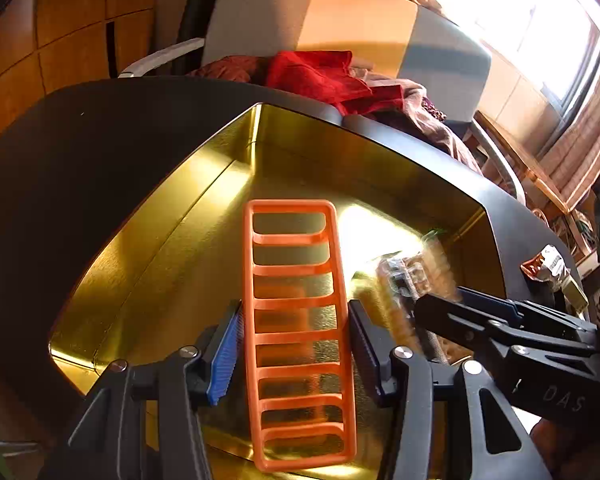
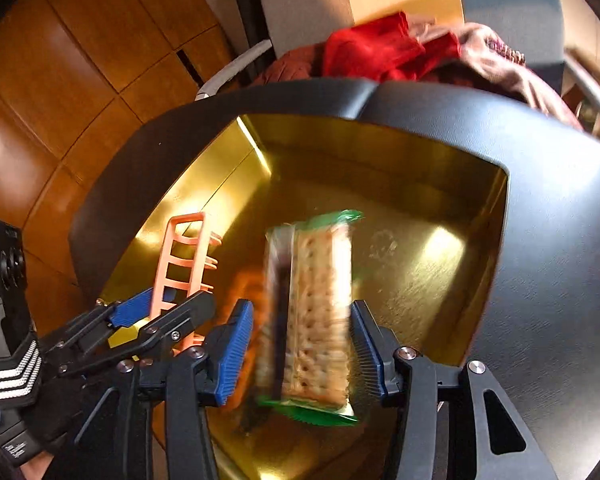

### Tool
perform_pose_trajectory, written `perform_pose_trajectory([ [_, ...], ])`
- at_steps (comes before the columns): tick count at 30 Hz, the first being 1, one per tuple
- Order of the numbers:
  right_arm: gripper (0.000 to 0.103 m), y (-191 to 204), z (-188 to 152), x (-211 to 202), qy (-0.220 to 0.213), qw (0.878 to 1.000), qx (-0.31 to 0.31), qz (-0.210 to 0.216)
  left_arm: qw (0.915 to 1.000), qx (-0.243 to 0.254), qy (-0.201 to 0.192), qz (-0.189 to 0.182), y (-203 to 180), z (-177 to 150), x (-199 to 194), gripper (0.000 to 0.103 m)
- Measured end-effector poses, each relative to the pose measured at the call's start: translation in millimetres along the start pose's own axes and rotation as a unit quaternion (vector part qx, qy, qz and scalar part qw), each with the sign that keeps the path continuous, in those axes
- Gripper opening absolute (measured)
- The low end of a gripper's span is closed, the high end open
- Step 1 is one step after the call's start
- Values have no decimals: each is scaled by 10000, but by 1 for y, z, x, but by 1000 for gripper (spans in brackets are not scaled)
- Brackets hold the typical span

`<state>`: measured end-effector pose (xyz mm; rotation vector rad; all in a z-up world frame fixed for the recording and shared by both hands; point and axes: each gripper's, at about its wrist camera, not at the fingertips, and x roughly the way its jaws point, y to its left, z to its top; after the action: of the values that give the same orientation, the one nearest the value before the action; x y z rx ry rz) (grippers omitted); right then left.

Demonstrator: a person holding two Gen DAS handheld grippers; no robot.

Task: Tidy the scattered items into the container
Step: 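Carry rack and cracker packet into the gold box and release both, then return both tools to the table and grasp the green oil box with right tool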

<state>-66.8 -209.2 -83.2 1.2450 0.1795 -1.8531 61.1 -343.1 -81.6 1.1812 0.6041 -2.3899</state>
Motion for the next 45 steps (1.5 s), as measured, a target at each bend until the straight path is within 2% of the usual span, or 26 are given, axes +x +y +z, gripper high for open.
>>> perform_pose_trajectory([
  [5, 51, 0, -6, -6, -97, 9999, -47, -50, 9999, 25, -122, 113, 1, -1, -9, 52],
  [7, 52, -3, -8, -15, -231, 9997, 14, -63, 9995, 101, -233, 178, -4, -2, -16, 56],
  [11, 59, -13, -13, -38, -547, 9983, 202, -96, 9981, 320, -475, 225, -19, 2, -33, 63],
  [15, 63, -46, -20, -65, -888, 9937, 652, -204, 9969, 504, -607, -76, -47, 5, -51, 64],
  [20, 67, -113, -44, -98, -1161, 9819, 1414, -495, 9929, 886, -593, -537, -97, 0, -63, 65],
  [25, 69, -183, -86, -136, -1481, 9605, 2221, -786, 9840, 1472, -391, -930, -162, -15, -57, 66],
  [28, 71, -213, -111, -157, -1636, 9482, 2537, -987, 9762, 1876, -265, -1051, -201, -24, -48, 66],
  [33, 76, -252, -143, -186, -1801, 9327, 2848, -1286, 9670, 2235, 45, -1222, -249, -34, -24, 66],
  [41, 77, -299, -171, -220, -2000, 9130, 3223, -1500, 9538, 2708, 153, -1296, -304, -28, 2, 66],
  [43, 78, -309, -173, -227, -2046, 9108, 3229, -1563, 9490, 2872, 143, -1292, -318, -26, 8, 66],
  [45, 78, -318, -167, -230, -2009, 9155, 3088, -1617, 9456, 2955, 182, -1348, -329, -24, 14, 66],
])
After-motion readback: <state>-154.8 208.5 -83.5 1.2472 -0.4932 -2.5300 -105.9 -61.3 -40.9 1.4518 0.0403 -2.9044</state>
